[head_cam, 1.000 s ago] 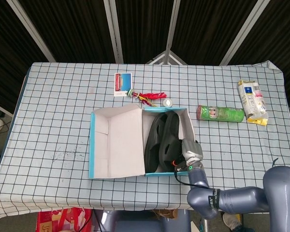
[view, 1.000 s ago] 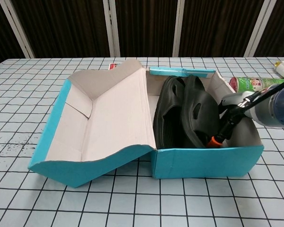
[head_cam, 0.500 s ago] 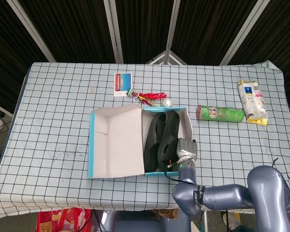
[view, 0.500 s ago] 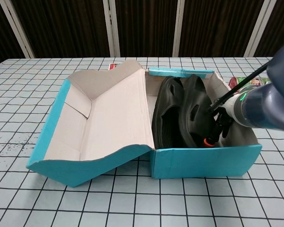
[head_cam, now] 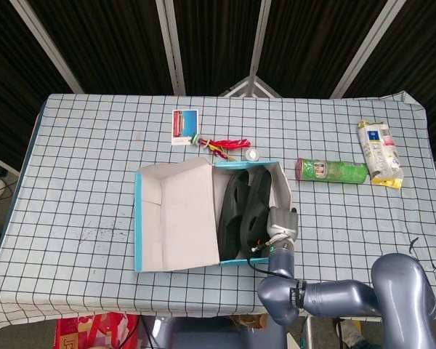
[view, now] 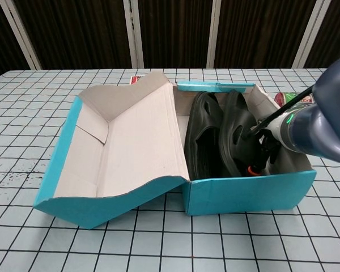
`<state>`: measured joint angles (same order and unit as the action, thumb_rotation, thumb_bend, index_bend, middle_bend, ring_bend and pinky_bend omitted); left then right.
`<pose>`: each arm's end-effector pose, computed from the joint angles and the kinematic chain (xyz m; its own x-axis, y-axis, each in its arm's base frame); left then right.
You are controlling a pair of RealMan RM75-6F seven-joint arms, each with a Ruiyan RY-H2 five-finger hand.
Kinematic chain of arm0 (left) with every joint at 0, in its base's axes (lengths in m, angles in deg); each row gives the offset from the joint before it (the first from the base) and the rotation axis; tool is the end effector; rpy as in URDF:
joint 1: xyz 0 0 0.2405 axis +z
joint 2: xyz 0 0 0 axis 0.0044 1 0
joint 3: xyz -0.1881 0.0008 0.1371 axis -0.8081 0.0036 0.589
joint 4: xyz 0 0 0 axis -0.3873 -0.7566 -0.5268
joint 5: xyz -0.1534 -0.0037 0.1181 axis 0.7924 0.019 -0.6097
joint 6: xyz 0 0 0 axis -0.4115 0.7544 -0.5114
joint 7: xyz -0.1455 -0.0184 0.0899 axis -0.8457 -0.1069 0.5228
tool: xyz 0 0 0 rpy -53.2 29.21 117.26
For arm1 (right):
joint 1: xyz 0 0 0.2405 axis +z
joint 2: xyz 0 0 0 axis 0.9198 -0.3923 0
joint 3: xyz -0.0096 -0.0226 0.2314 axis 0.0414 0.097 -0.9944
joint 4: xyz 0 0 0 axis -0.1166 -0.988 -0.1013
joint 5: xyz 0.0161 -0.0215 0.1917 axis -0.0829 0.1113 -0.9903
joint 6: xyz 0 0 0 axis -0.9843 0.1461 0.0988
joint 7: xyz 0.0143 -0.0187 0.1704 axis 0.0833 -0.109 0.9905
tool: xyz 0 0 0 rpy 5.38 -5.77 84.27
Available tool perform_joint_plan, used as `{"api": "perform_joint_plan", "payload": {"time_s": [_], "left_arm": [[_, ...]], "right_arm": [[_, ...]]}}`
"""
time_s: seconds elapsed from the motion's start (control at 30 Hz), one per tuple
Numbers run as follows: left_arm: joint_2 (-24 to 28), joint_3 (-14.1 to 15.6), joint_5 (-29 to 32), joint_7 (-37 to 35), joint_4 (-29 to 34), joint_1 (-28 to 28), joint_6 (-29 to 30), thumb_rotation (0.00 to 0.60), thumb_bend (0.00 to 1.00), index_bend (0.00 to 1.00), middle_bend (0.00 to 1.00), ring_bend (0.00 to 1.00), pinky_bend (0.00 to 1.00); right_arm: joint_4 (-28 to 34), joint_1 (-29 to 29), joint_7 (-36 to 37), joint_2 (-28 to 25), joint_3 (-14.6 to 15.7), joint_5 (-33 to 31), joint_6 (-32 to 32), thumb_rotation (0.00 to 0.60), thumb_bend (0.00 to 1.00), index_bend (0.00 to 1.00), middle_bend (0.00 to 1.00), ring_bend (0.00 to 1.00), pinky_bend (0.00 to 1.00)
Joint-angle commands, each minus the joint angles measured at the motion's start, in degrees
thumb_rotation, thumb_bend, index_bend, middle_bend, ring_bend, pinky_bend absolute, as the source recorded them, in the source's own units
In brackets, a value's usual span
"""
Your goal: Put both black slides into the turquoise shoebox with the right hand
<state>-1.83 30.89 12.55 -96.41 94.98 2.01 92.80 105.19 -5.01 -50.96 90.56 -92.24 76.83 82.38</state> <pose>-0.3411 0.1835 0.2499 0.3683 -0.1271 0.9210 0.8852 0.3509 -0.3056 -0.1202 -0.3200 -0.0356 0.2246 -0.5839 0.7802 -0.8313 0.3029 0.4660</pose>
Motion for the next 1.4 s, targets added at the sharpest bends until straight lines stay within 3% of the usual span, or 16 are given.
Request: {"api": "perform_joint_plan", "payload": {"time_s": [0.03,0.17,0.3,0.43,0.73,1.13,1.4], "left_arm": [[-0.04,0.02,-0.03,0.18,0.07,-0.01,0.07,0.600,0.37,0.08,0.00,0.00,0.09],[-0.10,0.03,0.02,0.42,0.12,-0.07,0.04,0.600,0.37,0.08,0.00,0.00,0.09],[-0.16,0.11,-0.15,0.69,0.21,-0.15,0.01,0.600,0.37,0.08,0.00,0.00,0.09],[-0.15,0.15,-0.18,0.78,0.29,-0.14,0.06,0.600,0.37,0.08,0.00,0.00,0.09],[-0.07,0.12,-0.03,0.48,0.24,-0.03,0.07,0.600,0.37,0.08,0.00,0.00,0.09],[-0.07,0.19,-0.07,0.74,0.47,-0.06,0.09,0.600,0.37,0.08,0.00,0.00,0.09],[-0.02,0.15,0.02,0.50,0.38,-0.03,0.04,0.600,0.37,0.08,0.00,0.00,0.09]], "right_arm": [[1.31,-0.87,-0.41,-0.30,-0.76,1.21,0.60,0.600,0.51,0.53,0.53,0.36,0.10],[3.30,-1.80,-1.09,-1.17,-1.87,1.94,0.69,0.600,0.48,0.49,0.51,0.35,0.10],[4.84,-2.72,-1.38,-1.99,-3.72,1.62,0.89,0.600,0.41,0.42,0.42,0.30,0.10],[5.31,-3.39,-1.08,-2.21,-4.84,2.49,1.49,0.600,0.41,0.33,0.32,0.26,0.10],[6.13,-5.31,1.49,-3.40,-8.42,4.72,2.91,0.600,0.40,0.20,0.22,0.22,0.10],[9.26,-7.38,-0.33,-6.51,-10.54,3.18,2.81,0.600,0.38,0.07,0.13,0.16,0.10],[10.37,-7.93,-0.64,-6.82,-10.87,2.89,1.48,0.600,0.36,0.04,0.12,0.15,0.10]]}}
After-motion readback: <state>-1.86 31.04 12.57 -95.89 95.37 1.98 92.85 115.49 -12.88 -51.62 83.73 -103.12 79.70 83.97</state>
